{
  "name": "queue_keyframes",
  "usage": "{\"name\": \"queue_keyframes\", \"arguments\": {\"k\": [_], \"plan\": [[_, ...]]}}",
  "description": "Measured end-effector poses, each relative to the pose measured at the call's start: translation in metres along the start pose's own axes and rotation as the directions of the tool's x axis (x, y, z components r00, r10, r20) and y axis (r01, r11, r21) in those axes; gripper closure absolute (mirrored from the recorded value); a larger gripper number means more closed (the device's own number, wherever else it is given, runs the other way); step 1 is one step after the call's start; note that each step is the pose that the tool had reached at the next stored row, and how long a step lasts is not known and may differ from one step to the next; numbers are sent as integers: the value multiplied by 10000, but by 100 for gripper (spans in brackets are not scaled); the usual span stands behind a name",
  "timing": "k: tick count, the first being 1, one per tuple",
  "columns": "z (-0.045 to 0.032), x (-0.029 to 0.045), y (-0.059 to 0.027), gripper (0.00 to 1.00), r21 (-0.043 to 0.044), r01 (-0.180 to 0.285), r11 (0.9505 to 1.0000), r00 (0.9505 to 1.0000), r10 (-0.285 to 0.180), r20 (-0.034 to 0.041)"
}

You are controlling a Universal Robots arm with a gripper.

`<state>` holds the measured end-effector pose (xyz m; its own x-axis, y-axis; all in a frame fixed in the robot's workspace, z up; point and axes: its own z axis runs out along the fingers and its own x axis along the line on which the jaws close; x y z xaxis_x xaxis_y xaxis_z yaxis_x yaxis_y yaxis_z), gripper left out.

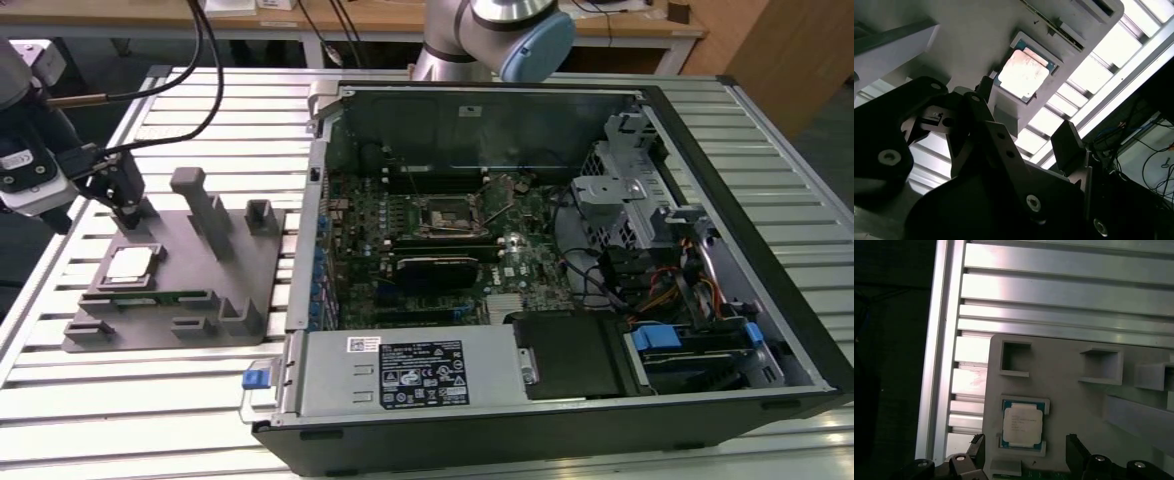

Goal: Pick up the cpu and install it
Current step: 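Pick up the cpu and move it towards the insertion slot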

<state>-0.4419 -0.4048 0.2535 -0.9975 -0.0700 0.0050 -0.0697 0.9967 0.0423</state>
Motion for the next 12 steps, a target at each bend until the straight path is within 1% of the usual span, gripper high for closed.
{"name": "queue_keyframes", "arguments": {"k": [6, 12], "plan": [[53, 0, -4, 26, 0, 0, 10000, 10000, 0, -1], [146, 2, -37, 26, -23, 1, 10000, 10000, -1, 1]]}}
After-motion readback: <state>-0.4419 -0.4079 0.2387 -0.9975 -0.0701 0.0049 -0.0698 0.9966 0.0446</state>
